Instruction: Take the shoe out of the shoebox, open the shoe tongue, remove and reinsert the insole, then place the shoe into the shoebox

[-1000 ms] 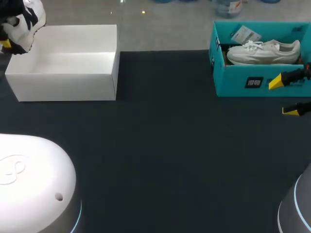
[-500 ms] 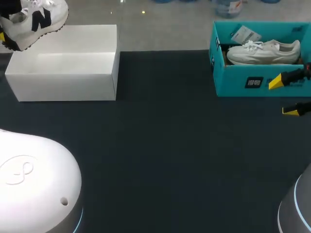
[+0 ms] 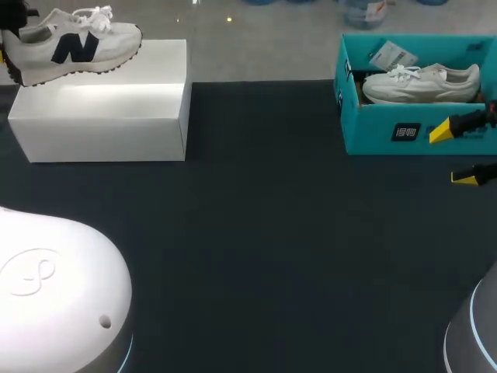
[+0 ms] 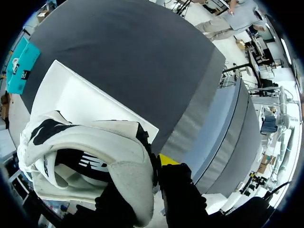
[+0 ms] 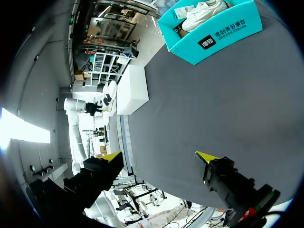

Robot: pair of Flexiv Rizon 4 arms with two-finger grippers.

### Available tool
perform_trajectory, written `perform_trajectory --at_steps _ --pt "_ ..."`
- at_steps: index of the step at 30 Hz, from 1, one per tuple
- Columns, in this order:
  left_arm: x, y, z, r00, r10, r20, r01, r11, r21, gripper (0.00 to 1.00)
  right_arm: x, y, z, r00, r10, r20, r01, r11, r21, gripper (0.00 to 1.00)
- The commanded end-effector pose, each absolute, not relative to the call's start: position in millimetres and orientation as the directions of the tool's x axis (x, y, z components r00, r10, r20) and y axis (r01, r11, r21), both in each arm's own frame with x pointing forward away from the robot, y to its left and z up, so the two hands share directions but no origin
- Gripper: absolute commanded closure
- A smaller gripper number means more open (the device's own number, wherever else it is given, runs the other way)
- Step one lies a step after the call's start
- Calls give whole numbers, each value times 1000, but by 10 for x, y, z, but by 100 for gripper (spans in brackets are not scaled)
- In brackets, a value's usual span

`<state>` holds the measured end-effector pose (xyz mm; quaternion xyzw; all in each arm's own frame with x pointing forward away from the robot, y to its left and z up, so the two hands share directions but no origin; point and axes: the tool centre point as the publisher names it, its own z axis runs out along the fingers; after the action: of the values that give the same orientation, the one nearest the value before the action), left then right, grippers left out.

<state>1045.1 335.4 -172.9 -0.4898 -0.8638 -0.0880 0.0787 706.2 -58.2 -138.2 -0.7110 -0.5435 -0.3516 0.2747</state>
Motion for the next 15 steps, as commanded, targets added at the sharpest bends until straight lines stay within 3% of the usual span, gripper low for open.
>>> perform_trajectory --at_steps 1,4,15 --pt "10440 3359 -1777 -92 979 183 994 79 79 100 7055 -577 -1387 163 581 797 966 -260 -8 0" --pt "10514 3360 -1741 -53 982 181 995 36 96 100 7055 -577 -1387 163 581 797 966 -260 -8 0" --pt "10668 3330 -1754 -93 982 167 992 77 96 100 7055 -577 -1387 163 581 797 966 -260 -8 0"
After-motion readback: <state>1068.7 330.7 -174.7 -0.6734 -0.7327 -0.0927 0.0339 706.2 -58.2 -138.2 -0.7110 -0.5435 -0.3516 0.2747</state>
